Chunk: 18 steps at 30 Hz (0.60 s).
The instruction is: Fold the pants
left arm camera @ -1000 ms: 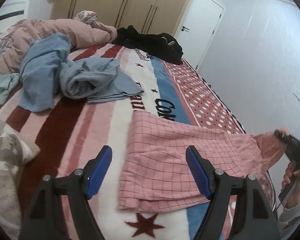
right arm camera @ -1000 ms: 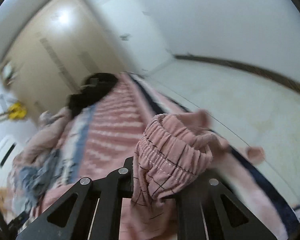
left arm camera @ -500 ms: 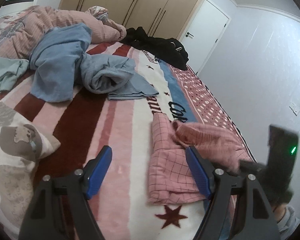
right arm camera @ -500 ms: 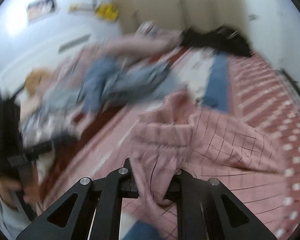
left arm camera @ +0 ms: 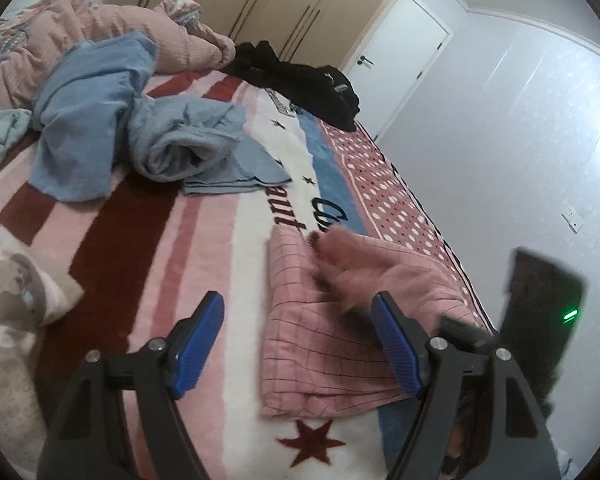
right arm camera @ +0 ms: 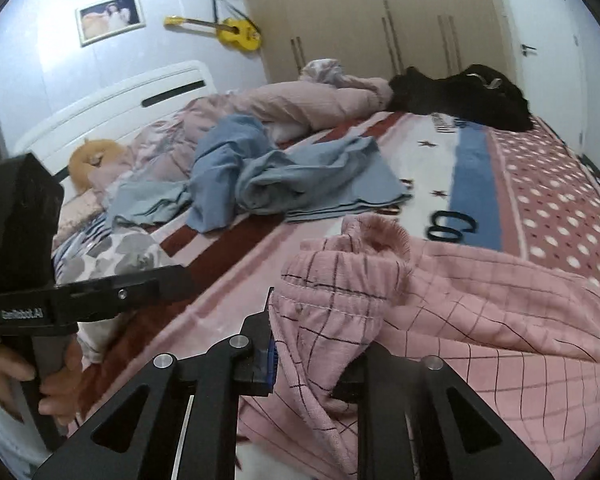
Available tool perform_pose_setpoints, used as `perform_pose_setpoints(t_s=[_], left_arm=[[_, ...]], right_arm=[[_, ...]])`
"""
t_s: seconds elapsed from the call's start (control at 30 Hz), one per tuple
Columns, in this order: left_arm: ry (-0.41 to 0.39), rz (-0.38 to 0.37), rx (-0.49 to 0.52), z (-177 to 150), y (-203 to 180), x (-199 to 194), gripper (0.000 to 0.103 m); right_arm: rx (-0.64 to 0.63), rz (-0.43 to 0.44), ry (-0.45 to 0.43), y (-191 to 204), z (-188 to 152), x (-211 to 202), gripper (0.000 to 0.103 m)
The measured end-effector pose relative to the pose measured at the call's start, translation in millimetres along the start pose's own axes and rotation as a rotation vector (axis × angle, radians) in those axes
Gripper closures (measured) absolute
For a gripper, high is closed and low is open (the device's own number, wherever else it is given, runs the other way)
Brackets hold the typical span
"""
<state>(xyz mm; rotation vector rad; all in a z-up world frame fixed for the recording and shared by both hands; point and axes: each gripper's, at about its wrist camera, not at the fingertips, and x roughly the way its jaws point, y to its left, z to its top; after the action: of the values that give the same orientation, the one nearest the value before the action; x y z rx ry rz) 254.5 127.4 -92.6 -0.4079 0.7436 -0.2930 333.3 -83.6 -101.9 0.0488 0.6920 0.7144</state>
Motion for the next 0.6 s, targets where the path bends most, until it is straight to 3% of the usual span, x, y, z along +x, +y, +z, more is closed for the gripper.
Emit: perform_pose_setpoints(t_s=[0.03,0.1,0.27,0.37,0.5,0.6], left_arm=[[0.009,-0.001,0.004,1,-3,2,0.030],[0.025,-0.002,0.018,0,-8,7,0.030],[0.067,-0.011,0.063,-4,-22,20,0.030],[0.085,-0.008,0.074,-3,-30,32,0.030],[0.121,-0.001,0.122,-8,-52,54,0.030],[0.118,0.118,0.189,-13,-67,75,0.030]], right_arm=[[0.011,0.017,0.058,-2,-4,11,0.081],[0.031,0.067,0.142,-4,-18,23,0.061],[-0.015,0.072,0.063,-5,-38,-27,0.055],[0.003,-0.003,-0.015,-22,-43,-75,0.051],[0.063,-0.182,-0.099,-68,-50,-128,0.044],[0.168,-0.230,-0.115,-107,-59,-149,0.044]])
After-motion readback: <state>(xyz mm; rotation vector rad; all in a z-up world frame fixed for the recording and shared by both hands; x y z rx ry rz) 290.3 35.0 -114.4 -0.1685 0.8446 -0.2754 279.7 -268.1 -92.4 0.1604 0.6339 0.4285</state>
